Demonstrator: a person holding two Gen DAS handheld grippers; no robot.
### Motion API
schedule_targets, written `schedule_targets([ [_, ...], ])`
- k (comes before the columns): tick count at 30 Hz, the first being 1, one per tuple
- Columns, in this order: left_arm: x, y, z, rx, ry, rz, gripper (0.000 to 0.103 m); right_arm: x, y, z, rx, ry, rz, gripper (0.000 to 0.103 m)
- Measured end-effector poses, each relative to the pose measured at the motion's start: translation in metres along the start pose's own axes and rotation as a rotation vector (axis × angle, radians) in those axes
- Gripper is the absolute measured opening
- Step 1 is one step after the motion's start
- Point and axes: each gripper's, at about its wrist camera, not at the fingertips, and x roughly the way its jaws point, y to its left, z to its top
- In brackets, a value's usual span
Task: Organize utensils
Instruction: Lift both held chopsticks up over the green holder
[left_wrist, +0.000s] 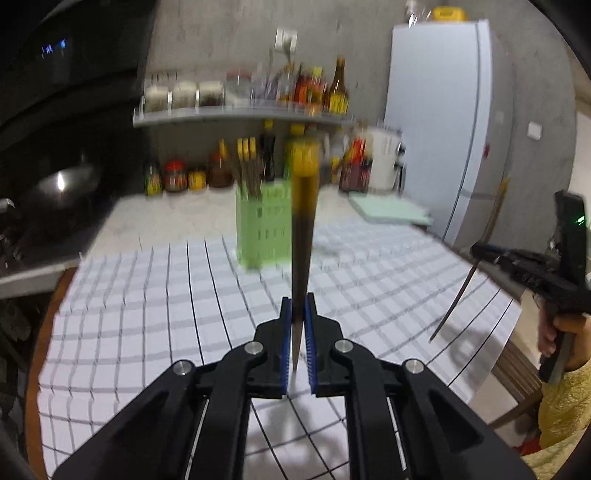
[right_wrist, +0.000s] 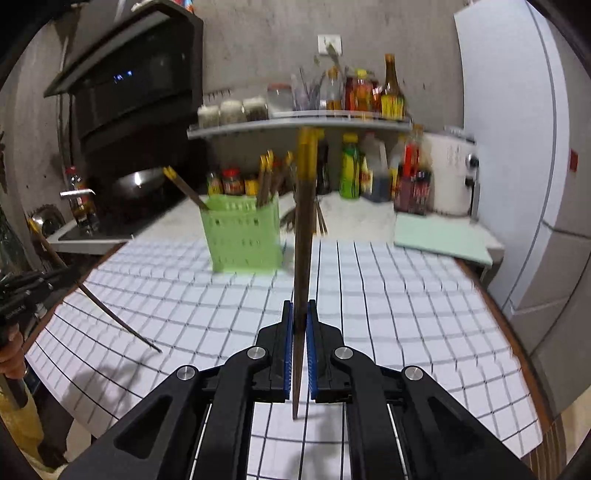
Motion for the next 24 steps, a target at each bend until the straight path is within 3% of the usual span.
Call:
schedule_targets([
  [3, 0.016, 0.000, -0.010, -0.013, 0.061, 0.017, 0.006, -0.001, -0.002, -0.002, 0.008, 0.000, -0.004, 0.007],
  [12, 0.001, -0.001, -0.005, 0.012, 0.050, 0.058, 0.006, 0.000, -0.012, 0.005, 0.011, -0.050, -0.036, 0.007],
  [16, 0.003, 0.006, -0.002, -0.005, 0.055, 0.061, 0.006, 0.011, -0.016, 0.012, 0.030, -0.091, -0.005, 0.007],
  [24, 0.017, 0.001, 0.050, 0.036, -0.080, 0.054, 0.006, 0.056, 0.018, 0.071, -0.031, -0.212, 0.147, 0.007],
])
